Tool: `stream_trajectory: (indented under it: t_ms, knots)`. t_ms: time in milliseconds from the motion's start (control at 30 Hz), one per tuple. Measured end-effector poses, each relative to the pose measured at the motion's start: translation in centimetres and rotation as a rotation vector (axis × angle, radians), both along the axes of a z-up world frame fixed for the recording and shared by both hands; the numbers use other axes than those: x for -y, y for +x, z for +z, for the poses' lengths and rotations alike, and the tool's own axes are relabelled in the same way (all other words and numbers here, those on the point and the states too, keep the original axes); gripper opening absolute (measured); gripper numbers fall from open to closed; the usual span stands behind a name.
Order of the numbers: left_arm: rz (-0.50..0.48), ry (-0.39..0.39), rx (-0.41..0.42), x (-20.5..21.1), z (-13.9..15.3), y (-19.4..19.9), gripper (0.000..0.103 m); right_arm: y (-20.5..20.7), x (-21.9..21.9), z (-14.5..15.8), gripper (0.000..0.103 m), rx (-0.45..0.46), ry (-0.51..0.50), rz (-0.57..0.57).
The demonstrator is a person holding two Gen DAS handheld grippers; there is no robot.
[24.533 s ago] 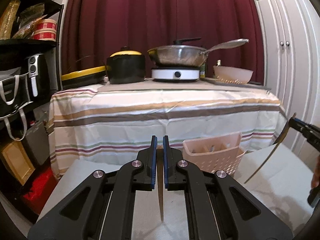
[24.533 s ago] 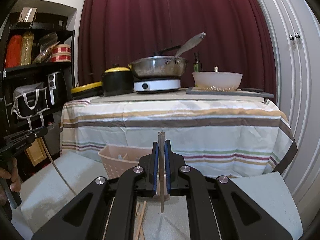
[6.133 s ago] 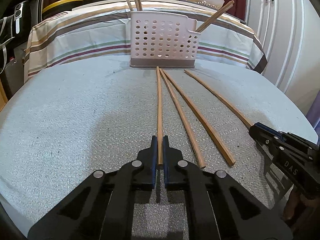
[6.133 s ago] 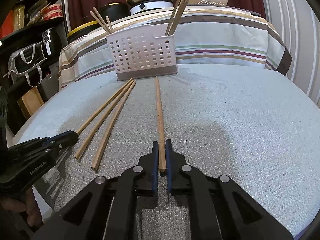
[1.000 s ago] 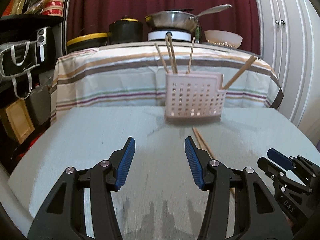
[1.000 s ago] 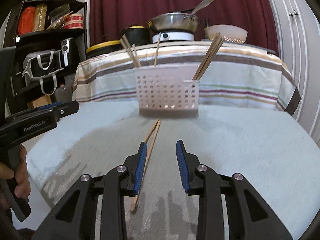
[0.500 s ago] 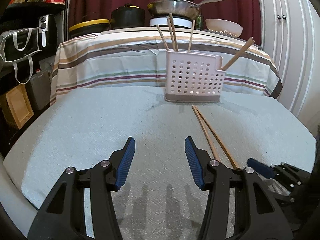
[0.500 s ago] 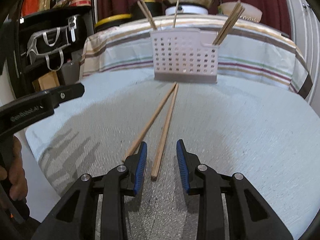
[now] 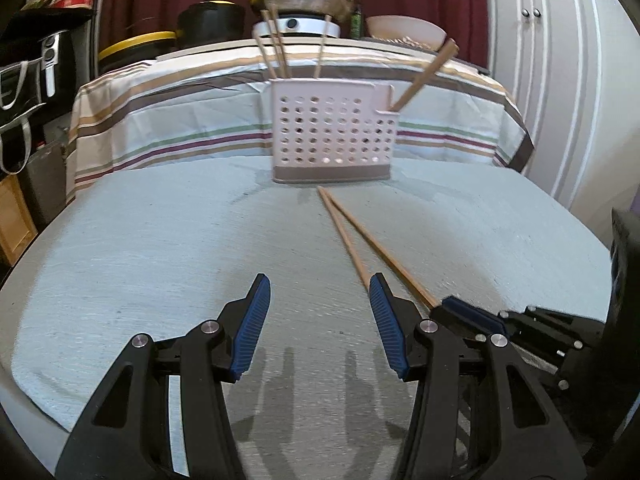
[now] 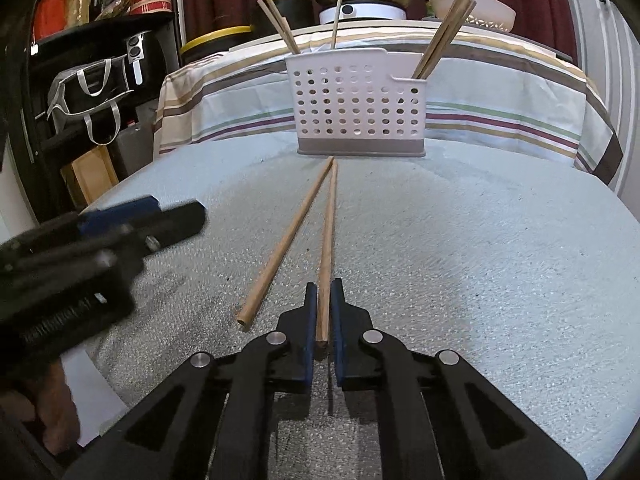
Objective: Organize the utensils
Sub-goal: 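Move both tools back to the pile and grasp a chopstick with the right tool, then close the left tool on the last chopstick while the right tool holds its own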
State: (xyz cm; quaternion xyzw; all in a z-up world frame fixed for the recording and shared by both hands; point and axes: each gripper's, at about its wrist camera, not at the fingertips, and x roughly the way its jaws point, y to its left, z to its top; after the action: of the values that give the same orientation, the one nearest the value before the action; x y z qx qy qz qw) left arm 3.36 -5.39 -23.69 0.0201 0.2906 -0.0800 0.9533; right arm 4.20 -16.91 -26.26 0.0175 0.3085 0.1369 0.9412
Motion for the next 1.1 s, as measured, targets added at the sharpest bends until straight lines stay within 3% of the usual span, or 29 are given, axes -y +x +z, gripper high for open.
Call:
stream_trajectory:
  t_ms: [667, 800, 933, 1100]
  knots:
    - [-0.034, 0.020, -0.113, 2.9, -2.7, 1.8, 0.051, -0.2, 3.4, 0.1, 0.007, 0.008, 0.045, -0.049]
    - [0.004, 0.027, -0.137, 2.1, -3.2, 1.9, 0.051, -0.3, 3.4, 0.0, 0.007, 0.013, 0.041, -0.047]
    - [0.045, 0.002, -0.139, 0.6, -3.0, 1.8, 0.050, -0.3, 3.4, 0.1, 0.007, 0.013, 0.042, -0.045]
    - [0.025, -0.005, -0.118, 0.7, -3.1, 1.6, 0.048, -0.3, 3.2, 0.1, 0.007, 0.011, 0.035, -0.041]
